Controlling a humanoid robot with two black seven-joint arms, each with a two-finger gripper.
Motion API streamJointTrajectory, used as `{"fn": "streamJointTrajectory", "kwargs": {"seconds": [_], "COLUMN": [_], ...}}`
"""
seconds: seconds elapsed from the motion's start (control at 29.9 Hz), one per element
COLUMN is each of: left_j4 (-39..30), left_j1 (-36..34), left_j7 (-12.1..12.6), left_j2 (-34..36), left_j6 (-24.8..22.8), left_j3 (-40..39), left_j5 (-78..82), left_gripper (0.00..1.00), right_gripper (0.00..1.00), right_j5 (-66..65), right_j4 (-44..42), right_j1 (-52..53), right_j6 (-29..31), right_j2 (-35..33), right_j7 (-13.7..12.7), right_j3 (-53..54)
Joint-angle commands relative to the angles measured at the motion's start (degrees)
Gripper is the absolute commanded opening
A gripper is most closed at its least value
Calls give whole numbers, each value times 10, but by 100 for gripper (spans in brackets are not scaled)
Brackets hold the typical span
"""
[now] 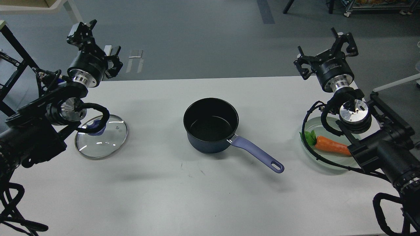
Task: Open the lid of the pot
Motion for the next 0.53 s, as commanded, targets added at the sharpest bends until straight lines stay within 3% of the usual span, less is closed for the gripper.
{"fn": "streamJointTrajectory", "kwargs": {"seconds": [0.0, 0.5], "left_j4": [4, 11], "left_j1": [1, 15], "left_j7": [0, 0], "left_j2": [-5, -13], "left_j6": [0, 5], "left_j3": [0, -2], "left_j5": [-1, -4], "left_gripper": [99, 99], "right_gripper": [100, 100], "right_j5": [6, 3], "right_j4": [-4, -10], "right_j1": [-8, -6], "right_j6": [0, 3], "right_j2": [0, 11], "right_j7": [0, 10], "right_j3": [-1, -10]}}
